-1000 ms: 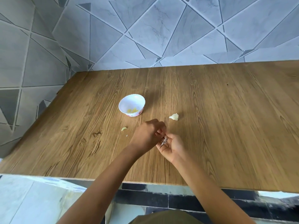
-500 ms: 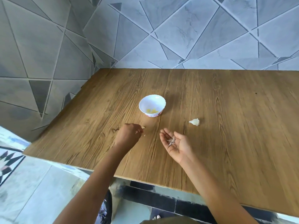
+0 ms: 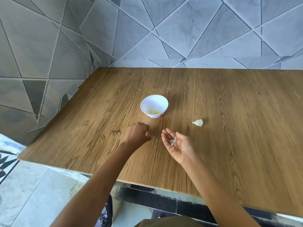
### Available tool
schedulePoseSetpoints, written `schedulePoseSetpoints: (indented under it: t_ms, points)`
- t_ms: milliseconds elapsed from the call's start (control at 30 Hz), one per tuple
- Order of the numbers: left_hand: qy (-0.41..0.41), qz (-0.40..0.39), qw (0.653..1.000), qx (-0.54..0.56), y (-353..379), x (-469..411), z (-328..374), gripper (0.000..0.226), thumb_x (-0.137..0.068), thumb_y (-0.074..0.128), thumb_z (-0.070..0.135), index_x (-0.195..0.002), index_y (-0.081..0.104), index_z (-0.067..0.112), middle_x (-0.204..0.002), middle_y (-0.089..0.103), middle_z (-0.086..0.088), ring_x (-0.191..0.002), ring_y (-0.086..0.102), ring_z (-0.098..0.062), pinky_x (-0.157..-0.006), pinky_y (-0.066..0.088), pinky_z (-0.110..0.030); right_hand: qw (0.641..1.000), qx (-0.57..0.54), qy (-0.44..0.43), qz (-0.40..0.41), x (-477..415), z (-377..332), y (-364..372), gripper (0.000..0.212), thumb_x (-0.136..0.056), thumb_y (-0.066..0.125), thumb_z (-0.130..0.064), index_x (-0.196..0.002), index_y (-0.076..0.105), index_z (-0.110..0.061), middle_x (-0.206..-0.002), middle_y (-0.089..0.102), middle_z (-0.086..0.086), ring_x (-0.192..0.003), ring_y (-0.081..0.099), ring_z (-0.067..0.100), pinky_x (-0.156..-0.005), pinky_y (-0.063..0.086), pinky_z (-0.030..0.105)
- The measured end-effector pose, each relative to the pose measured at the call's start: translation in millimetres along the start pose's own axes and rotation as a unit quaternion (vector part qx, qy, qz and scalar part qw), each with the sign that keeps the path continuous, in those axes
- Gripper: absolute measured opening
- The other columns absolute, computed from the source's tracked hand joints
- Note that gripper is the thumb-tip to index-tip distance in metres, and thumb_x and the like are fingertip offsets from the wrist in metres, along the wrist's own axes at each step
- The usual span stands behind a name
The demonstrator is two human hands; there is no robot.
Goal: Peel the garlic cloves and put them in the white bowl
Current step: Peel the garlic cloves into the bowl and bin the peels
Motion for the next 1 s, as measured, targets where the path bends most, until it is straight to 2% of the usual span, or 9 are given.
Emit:
schedulePoseSetpoints:
  t_ms: [167, 233, 333, 400, 533, 633, 733, 833, 1000]
  points:
    - [0.031, 0.092, 0.959, 0.266, -36, 2, 2, 0.008, -0.081, 0.063, 0.007, -0.075, 0.068, 0.005, -0.059, 0.058, 0.013, -0.054, 0.053, 0.005, -0.055, 0.035, -0.012, 1.0, -0.003, -0.006, 0.01, -3, -2, 5, 0.038, -0.102, 0.031, -0.015, -0.091, 0.057, 0.01, -0.091, 0.061, 0.021, -0.088, 0.06, 0.028, -0.095, 0.046, 0.038]
    - [0.083, 0.082, 0.956, 0.27, -44, 5, 22, 0.008, -0.08, 0.063, 0.007, -0.077, 0.07, 0.009, -0.062, 0.06, 0.014, -0.059, 0.054, 0.01, -0.055, 0.036, -0.007, 1.0, -0.011, -0.004, 0.016, -5, -1, 6, 0.038, -0.102, 0.031, -0.016, -0.089, 0.056, 0.009, -0.086, 0.061, 0.021, -0.083, 0.06, 0.027, -0.096, 0.046, 0.036]
    - [0.161, 0.032, 0.967, 0.195, -34, 9, 50, 0.012, -0.084, 0.063, 0.015, -0.09, 0.073, 0.011, -0.08, 0.069, 0.0, -0.069, 0.058, -0.008, -0.064, 0.048, -0.029, 1.0, -0.004, -0.011, 0.026, -6, 1, 7, 0.039, -0.102, 0.03, -0.014, -0.083, 0.058, 0.007, -0.071, 0.066, 0.017, -0.071, 0.063, 0.024, -0.08, 0.051, 0.031]
    - [0.172, 0.016, 0.975, 0.139, -24, 10, 56, 0.016, -0.085, 0.063, 0.024, -0.097, 0.073, 0.021, -0.084, 0.066, 0.004, -0.071, 0.056, -0.012, -0.064, 0.05, -0.033, 0.999, -0.02, -0.015, 0.03, -7, 2, 7, 0.038, -0.101, 0.03, -0.013, -0.083, 0.057, 0.006, -0.07, 0.065, 0.018, -0.071, 0.062, 0.025, -0.079, 0.05, 0.031]
    - [0.146, 0.065, 0.969, 0.187, -29, 10, 52, 0.006, -0.078, 0.071, 0.026, -0.084, 0.07, 0.025, -0.077, 0.059, 0.012, -0.066, 0.05, -0.004, -0.06, 0.044, -0.028, 0.999, -0.03, -0.019, 0.015, -6, 1, 9, 0.039, -0.101, 0.03, -0.015, -0.089, 0.058, 0.008, -0.074, 0.067, 0.021, -0.065, 0.068, 0.026, -0.068, 0.056, 0.03]
    - [0.153, 0.061, 0.969, 0.184, -28, 7, 57, 0.007, -0.08, 0.066, 0.024, -0.085, 0.07, 0.026, -0.079, 0.065, 0.012, -0.064, 0.051, 0.0, -0.057, 0.037, -0.018, 0.998, -0.029, -0.035, 0.033, -5, -3, 1, 0.034, -0.101, 0.034, -0.015, -0.089, 0.059, 0.007, -0.079, 0.066, 0.018, -0.076, 0.065, 0.024, -0.078, 0.053, 0.032]
    - [0.171, 0.044, 0.951, 0.253, -30, 10, 63, 0.024, -0.078, 0.058, 0.003, -0.083, 0.073, 0.021, -0.074, 0.067, 0.016, -0.067, 0.057, 0.009, -0.059, 0.041, -0.007, 0.998, -0.026, -0.051, 0.036, -4, -6, -3, 0.037, -0.101, 0.033, -0.014, -0.088, 0.06, 0.008, -0.075, 0.068, 0.017, -0.082, 0.062, 0.024, -0.083, 0.051, 0.033]
    - [0.137, 0.07, 0.933, 0.326, -36, 6, 48, 0.024, -0.079, 0.058, -0.006, -0.086, 0.074, 0.011, -0.084, 0.072, 0.007, -0.073, 0.064, -0.001, -0.069, 0.048, -0.01, 0.998, -0.045, -0.053, 0.014, -1, -9, 1, 0.039, -0.102, 0.032, -0.015, -0.091, 0.059, 0.012, -0.08, 0.067, 0.022, -0.082, 0.062, 0.028, -0.072, 0.056, 0.034]
    - [-0.014, 0.071, 0.909, 0.409, -19, 13, -1, 0.027, -0.083, 0.059, 0.0, -0.099, 0.072, 0.018, -0.097, 0.071, 0.006, -0.08, 0.065, -0.003, -0.075, 0.05, -0.015, 0.998, -0.025, -0.06, 0.006, 4, -11, 2, 0.037, -0.101, 0.032, -0.014, -0.091, 0.059, 0.009, -0.09, 0.062, 0.021, -0.087, 0.06, 0.029, -0.075, 0.056, 0.035]
Point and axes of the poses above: each hand's wrist, its own x-axis away from the middle knuckle, its own y-axis out of the palm, z = x × y, the point moved 9 cm from there along -x, towards the middle knuckle
